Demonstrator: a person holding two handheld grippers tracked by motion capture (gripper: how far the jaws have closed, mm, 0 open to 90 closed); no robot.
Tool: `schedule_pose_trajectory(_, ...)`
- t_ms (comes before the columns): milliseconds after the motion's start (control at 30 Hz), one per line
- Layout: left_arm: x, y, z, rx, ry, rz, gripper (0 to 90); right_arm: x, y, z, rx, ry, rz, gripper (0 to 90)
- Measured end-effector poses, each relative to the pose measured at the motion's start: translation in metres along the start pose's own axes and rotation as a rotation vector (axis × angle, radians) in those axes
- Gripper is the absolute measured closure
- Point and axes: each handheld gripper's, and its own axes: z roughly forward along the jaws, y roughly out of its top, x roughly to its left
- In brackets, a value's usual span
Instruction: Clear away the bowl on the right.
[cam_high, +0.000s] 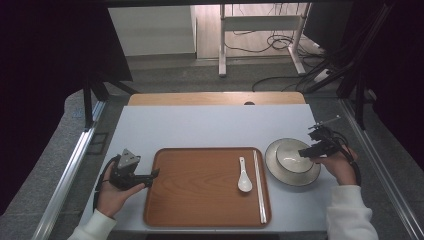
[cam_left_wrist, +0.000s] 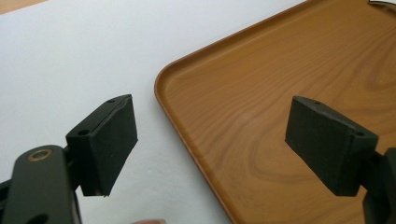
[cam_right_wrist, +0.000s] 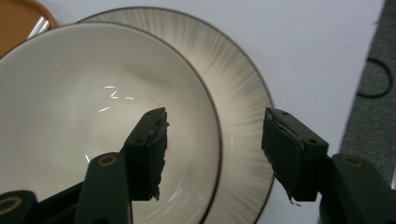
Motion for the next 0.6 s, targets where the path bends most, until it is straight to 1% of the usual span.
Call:
schedule_pose_trajectory(133,0.000,0.000,0.000,0.001,0.001,-0.001,16.3,0.002,0.000,0.009,0.036,0.009,0.003,47.5)
schedule_pose_trajectory(200,0.000,0.000,0.000,0.001,0.001,-0.001,16.3,0.002,-0.001,0.011,0.044,0.014,0.010,52.6)
schedule_pose_trajectory(300,0.000,-0.001,0.001,0.002,0.003,0.000,16.3,0.001,-0.001,0.014,0.058,0.023,0.014,58.0)
schedule_pose_trajectory(433,0.000,-0.001,0.000,0.002,0.006,0.002,16.3,0.001,-0.002,0.018,0.072,0.029,0.014,65.6)
schedule_pose_trajectory(500,0.000,-0.001,0.000,0.004,0.007,0.001,16.3,0.001,-0.002,0.018,0.075,0.043,0.016,70.1)
schedule_pose_trajectory(600,0.001,-0.002,0.001,0.008,0.008,0.002,16.3,0.001,-0.001,0.018,0.070,0.052,0.027,72.9)
